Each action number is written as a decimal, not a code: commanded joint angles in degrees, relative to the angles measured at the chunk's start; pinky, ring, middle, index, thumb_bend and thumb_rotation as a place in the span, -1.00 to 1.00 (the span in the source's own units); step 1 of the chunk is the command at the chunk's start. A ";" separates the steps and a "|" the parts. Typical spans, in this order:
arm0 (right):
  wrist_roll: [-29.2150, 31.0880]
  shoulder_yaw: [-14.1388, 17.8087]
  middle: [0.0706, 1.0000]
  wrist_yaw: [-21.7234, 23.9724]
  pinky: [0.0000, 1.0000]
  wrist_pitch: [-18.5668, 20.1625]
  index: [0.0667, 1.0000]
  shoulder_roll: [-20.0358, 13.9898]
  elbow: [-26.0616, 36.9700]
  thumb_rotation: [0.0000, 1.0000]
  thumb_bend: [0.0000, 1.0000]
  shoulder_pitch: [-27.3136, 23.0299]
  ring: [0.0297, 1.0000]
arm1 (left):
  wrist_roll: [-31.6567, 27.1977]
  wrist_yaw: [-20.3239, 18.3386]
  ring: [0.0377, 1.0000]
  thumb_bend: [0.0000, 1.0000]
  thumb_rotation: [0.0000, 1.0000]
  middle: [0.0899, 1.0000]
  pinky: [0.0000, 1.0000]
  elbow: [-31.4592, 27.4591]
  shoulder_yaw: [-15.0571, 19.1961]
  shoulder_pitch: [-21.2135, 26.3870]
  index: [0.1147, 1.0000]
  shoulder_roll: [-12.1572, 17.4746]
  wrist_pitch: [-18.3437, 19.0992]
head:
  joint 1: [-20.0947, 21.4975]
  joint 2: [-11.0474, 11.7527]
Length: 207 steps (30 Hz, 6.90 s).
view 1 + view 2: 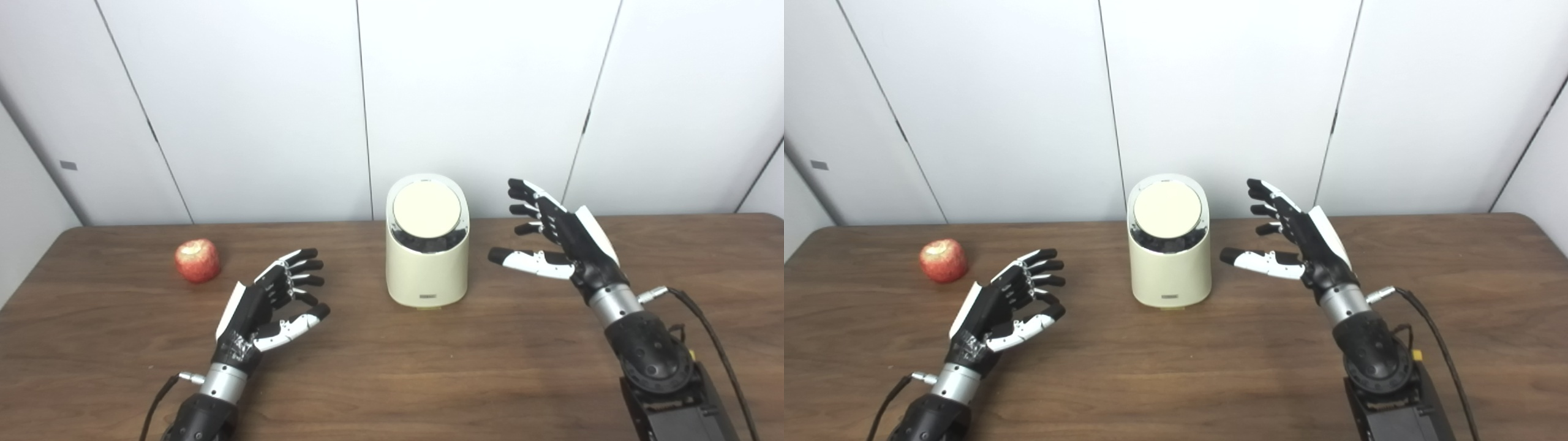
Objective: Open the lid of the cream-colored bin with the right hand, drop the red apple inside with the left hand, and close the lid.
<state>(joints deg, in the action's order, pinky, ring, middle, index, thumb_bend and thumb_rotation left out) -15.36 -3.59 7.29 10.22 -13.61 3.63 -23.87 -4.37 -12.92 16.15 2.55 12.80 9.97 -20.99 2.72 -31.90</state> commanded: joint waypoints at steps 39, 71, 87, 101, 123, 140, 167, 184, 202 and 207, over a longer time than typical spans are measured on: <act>-11.45 -10.02 0.91 0.86 0.60 10.24 0.89 2.43 -9.44 -0.33 0.61 -20.33 0.85 | 0.21 1.11 0.39 0.28 -0.79 0.53 0.13 1.63 -1.44 -3.11 0.63 -1.95 0.48 | -0.79 -0.64; -17.87 -12.56 0.85 1.25 0.42 10.40 0.82 0.03 -10.22 -0.55 0.66 -19.77 0.74 | -0.38 0.76 0.39 0.30 -0.75 0.52 0.11 0.31 -1.46 -3.57 0.62 -1.84 0.99 | -0.97 -1.65; -21.78 -15.96 0.80 2.51 0.45 10.55 0.80 0.39 -10.76 -0.55 0.69 -21.72 0.72 | 0.78 1.74 0.37 0.34 -0.72 0.51 0.11 -1.67 -1.72 -4.07 0.62 -2.23 2.67 | -1.63 -2.33; -46.88 -14.13 0.88 29.56 0.38 16.69 0.78 5.48 -11.29 -0.72 0.77 -27.71 0.73 | 1.15 1.96 0.37 0.29 -0.76 0.52 0.13 -2.94 -1.79 -4.69 0.62 -2.42 3.13 | -2.03 -3.09; -39.02 -8.82 0.79 23.09 0.28 16.44 0.73 4.25 -2.32 -0.56 0.66 -20.84 0.66 | 1.26 1.81 0.36 0.34 -0.70 0.51 0.11 -2.27 -1.57 -4.17 0.61 -2.16 3.00 | -1.90 -3.16; -14.18 2.51 0.69 7.88 0.26 7.33 0.72 2.44 5.90 -0.44 0.57 -6.88 0.58 | -0.37 0.76 0.37 0.34 -0.72 0.51 0.10 -0.86 -1.51 -3.55 0.62 -2.12 2.67 | -1.73 -2.94; 4.63 3.83 0.75 -1.15 0.28 -15.75 0.75 2.31 0.41 -0.68 0.50 12.46 0.56 | -0.31 0.88 0.39 0.35 -0.67 0.52 0.09 -0.14 -1.45 -2.83 0.62 -1.42 1.53 | -2.23 -2.26; 12.11 4.23 0.77 -1.71 0.34 -28.56 0.77 5.22 -14.08 -0.71 0.46 14.13 0.56 | -0.57 0.90 0.39 0.36 -0.68 0.52 0.09 -1.65 -1.30 -3.44 0.62 -1.19 1.94 | -3.43 -2.40; 13.72 5.70 0.80 -1.08 0.39 -31.64 0.80 3.69 -16.95 -0.87 0.41 13.82 0.60 | 11.69 12.36 0.31 0.38 -0.84 0.42 0.16 -12.44 3.26 -2.86 0.48 -0.61 4.59 | -16.24 1.39; 14.54 5.99 0.82 -1.23 0.46 -31.65 0.80 3.48 -17.65 -0.89 0.40 13.48 0.61 | 15.06 16.67 0.43 0.47 -0.71 0.47 0.24 -14.24 7.13 -1.39 0.47 1.43 6.12 | -17.52 2.13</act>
<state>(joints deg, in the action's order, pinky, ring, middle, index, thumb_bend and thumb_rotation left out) -1.61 2.18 6.60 -19.97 -10.25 -12.03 -12.04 9.60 1.90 3.78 8.68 8.94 10.07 -14.83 -14.76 -29.71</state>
